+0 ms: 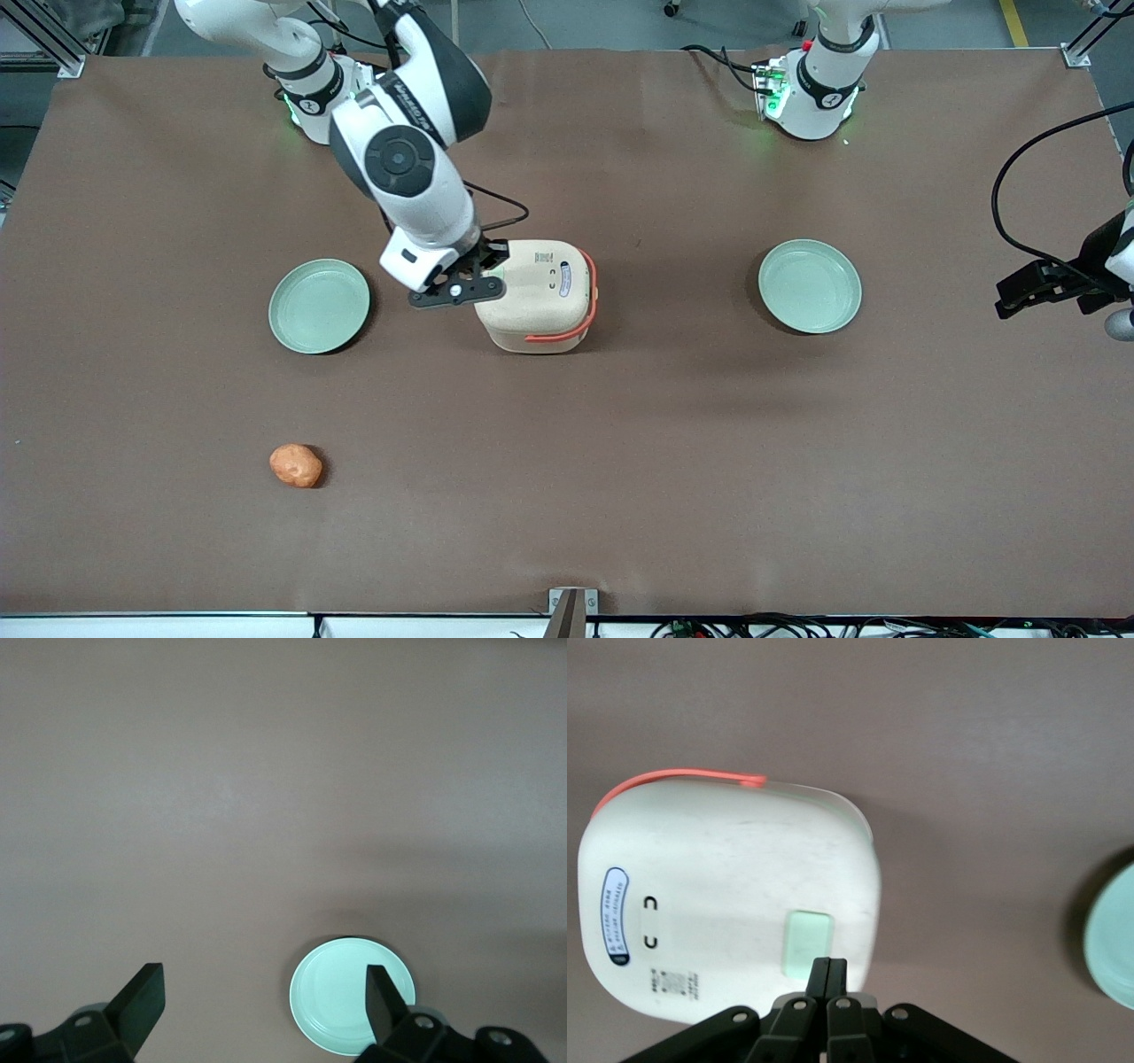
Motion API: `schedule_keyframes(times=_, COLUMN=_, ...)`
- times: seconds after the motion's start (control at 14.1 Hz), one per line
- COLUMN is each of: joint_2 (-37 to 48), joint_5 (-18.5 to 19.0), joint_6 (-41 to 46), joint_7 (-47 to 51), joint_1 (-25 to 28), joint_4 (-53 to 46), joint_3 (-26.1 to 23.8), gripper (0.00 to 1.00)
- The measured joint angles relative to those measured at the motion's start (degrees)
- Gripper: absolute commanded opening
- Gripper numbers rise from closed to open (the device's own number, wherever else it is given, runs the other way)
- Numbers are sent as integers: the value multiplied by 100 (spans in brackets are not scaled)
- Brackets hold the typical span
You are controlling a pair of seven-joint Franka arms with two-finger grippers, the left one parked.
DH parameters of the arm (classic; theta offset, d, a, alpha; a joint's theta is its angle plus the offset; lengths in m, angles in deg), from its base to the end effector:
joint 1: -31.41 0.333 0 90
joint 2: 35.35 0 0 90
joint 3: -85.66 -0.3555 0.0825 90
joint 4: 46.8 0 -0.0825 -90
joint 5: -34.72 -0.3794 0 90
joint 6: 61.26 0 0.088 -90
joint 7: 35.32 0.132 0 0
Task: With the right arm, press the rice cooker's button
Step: 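Press down on the rice cooker's green lid button with the right gripper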
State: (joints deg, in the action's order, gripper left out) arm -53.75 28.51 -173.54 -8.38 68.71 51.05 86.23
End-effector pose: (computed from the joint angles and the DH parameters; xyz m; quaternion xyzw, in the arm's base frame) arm 0.5118 0.3946 0.4131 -0.9963 -0.0632 0.0546 0.0224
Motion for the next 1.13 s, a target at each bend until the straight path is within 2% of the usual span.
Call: schedule_keyframes(times=1.13, joint_2=-295, joint_5=13, joint_6=-269, joint_7=104, joint_1=158, joint_4=77, joint_3=24, gripper=0)
